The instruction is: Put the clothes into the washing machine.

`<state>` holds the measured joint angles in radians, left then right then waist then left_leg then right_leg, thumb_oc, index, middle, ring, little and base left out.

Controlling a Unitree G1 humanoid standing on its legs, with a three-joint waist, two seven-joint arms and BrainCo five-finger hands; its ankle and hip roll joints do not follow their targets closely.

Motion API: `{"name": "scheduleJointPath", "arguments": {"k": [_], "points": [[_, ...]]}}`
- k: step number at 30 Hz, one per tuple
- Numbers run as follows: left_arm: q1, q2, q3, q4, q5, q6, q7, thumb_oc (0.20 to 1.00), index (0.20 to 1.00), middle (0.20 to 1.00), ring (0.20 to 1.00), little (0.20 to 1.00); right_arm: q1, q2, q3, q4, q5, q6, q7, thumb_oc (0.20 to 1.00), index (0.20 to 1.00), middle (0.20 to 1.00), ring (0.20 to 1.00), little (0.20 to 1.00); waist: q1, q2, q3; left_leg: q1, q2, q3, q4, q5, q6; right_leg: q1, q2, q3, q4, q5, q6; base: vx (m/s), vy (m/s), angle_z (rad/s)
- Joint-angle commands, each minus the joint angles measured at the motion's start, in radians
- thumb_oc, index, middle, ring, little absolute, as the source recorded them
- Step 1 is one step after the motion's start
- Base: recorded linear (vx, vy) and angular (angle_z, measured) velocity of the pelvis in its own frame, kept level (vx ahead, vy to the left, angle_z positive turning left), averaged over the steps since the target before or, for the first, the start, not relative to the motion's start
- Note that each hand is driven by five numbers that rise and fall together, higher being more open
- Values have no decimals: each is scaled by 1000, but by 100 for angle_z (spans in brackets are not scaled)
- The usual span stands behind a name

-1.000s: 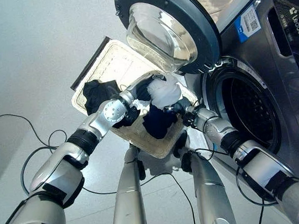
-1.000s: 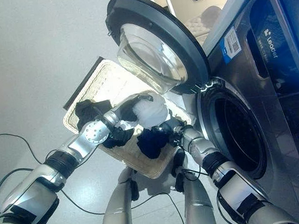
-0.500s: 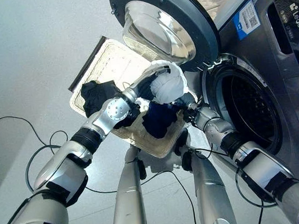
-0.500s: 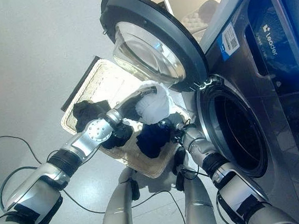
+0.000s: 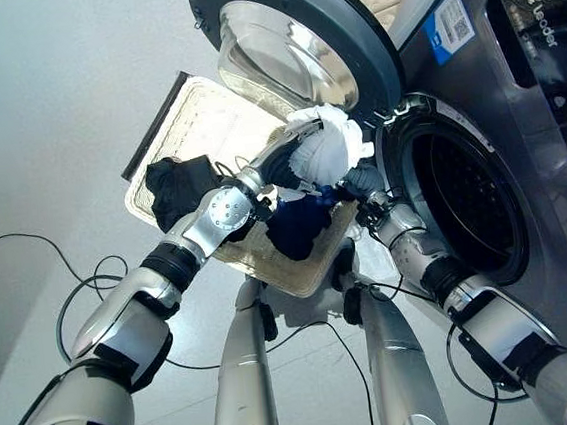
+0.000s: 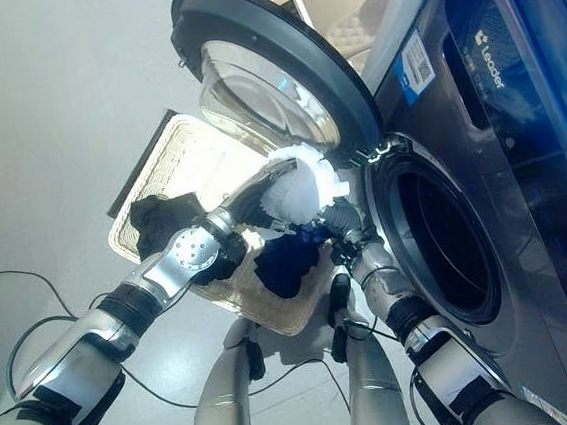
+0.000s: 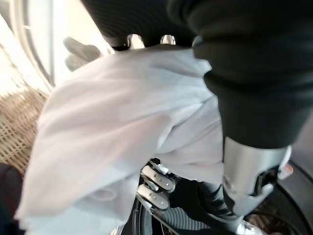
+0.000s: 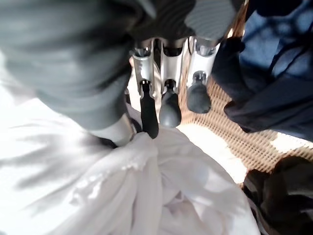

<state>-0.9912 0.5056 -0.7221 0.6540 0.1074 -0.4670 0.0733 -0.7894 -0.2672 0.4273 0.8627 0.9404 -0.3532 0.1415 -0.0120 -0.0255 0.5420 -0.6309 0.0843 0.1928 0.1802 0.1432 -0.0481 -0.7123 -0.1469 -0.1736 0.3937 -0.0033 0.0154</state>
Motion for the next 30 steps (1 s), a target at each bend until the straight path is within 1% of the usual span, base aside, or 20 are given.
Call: {"name": "scheduleJointPath", "arguments": {"k": [1,5,9,16,22,25,27,30], "points": [[32,-89,23,-29,65,-60,71,1000,1000,1000,1000,1000,-50,2,-52,-16,39,-108,36,200,200,200,200,200,-35,85,-22,25,-65,33,53,-131,-36,34,11,-18,-53,30,123,8,107,-30],[37,-94,30,-32,63,-50,120,1000,1000,1000,1000,1000,-30,10,-56,4,45,-123,43,200,200,200,200,200,-48,96,-22,35,-70,49,50,-134,-34,40,18,-6,-64,30,120,21,114,-23],[51,-102,47,-39,39,-41,179,1000,1000,1000,1000,1000,5,12,-61,-2,70,-123,38,200,200,200,200,200,-67,117,-22,47,-77,73,48,-137,-33,42,22,15,-71,27,114,34,112,-20],[62,-117,58,-53,25,-20,227,1000,1000,1000,1000,1000,43,25,-54,-32,93,-129,27,200,200,200,200,200,-91,140,-22,52,-83,101,55,-139,-34,40,22,40,-83,31,104,46,91,-15],[60,-129,76,-28,11,-26,252,1000,1000,1000,1000,1000,48,39,-62,-17,155,-119,47,200,200,200,200,200,-102,142,-22,52,-82,116,63,-139,-36,39,26,48,-88,33,101,37,55,-9],[64,-139,87,-22,7,-28,282,1000,1000,1000,1000,1000,55,48,-72,13,207,-106,88,200,200,200,200,200,-110,147,-22,53,-80,129,61,-137,-35,37,31,55,-92,35,98,28,71,-16],[64,-143,88,-20,7,-26,291,1000,1000,1000,1000,1000,56,50,-75,20,212,-103,92,200,200,200,200,200,-112,149,-22,50,-79,132,63,-136,-35,34,32,57,-91,35,97,20,50,-12],[58,-144,93,-21,-7,-19,296,1000,1000,1000,1000,1000,51,57,-92,43,263,-92,107,200,200,200,200,200,-116,152,-22,45,-77,138,68,-137,-35,28,35,66,-88,34,95,20,41,-7]]}}
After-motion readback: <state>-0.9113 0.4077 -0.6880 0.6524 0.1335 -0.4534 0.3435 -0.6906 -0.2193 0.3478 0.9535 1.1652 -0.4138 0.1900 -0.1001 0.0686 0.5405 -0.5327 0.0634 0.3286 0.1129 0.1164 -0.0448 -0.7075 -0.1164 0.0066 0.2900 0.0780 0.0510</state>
